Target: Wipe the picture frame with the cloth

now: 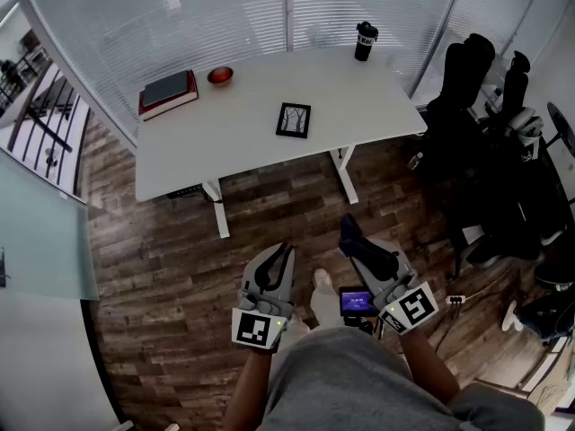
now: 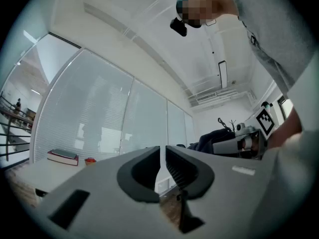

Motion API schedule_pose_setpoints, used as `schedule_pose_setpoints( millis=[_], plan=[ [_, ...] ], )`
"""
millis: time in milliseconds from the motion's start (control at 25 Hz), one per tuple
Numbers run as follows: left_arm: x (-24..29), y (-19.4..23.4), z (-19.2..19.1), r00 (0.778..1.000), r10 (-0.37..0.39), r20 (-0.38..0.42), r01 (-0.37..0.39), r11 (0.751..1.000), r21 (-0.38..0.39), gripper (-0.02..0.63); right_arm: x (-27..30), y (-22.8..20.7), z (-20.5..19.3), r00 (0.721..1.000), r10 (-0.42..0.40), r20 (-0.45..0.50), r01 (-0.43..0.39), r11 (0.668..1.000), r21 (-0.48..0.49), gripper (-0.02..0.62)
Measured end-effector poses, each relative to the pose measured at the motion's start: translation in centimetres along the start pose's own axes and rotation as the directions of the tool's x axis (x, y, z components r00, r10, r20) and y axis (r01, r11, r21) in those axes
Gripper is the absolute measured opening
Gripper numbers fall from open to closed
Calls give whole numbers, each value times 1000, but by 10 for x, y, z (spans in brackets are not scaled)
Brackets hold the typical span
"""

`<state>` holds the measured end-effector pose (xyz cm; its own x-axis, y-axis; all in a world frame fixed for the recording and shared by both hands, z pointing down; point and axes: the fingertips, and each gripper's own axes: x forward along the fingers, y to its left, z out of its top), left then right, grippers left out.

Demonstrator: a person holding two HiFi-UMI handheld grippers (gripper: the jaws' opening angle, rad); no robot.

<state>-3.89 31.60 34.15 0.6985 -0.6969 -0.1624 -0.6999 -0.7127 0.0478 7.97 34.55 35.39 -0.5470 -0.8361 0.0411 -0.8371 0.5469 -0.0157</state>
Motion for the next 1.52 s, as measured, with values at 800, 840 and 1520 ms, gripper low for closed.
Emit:
schedule_pose_setpoints(
  millis=[800, 840, 1520],
  plan=[
    [142, 45, -50, 984, 128, -124, -121, 990, 69, 26, 93, -183, -18, 996, 84, 14, -85, 990, 112, 124],
    [148, 46, -54, 982, 136, -134, -127, 989, 75, 26, 98, -191, -21, 995, 95, 12, -95, 988, 118, 124],
    [242, 132, -153, 913, 210, -349, -219, 976, 15, 178, 186, -268, -40, 991, 98, -91, -90, 992, 90, 124]
  ],
)
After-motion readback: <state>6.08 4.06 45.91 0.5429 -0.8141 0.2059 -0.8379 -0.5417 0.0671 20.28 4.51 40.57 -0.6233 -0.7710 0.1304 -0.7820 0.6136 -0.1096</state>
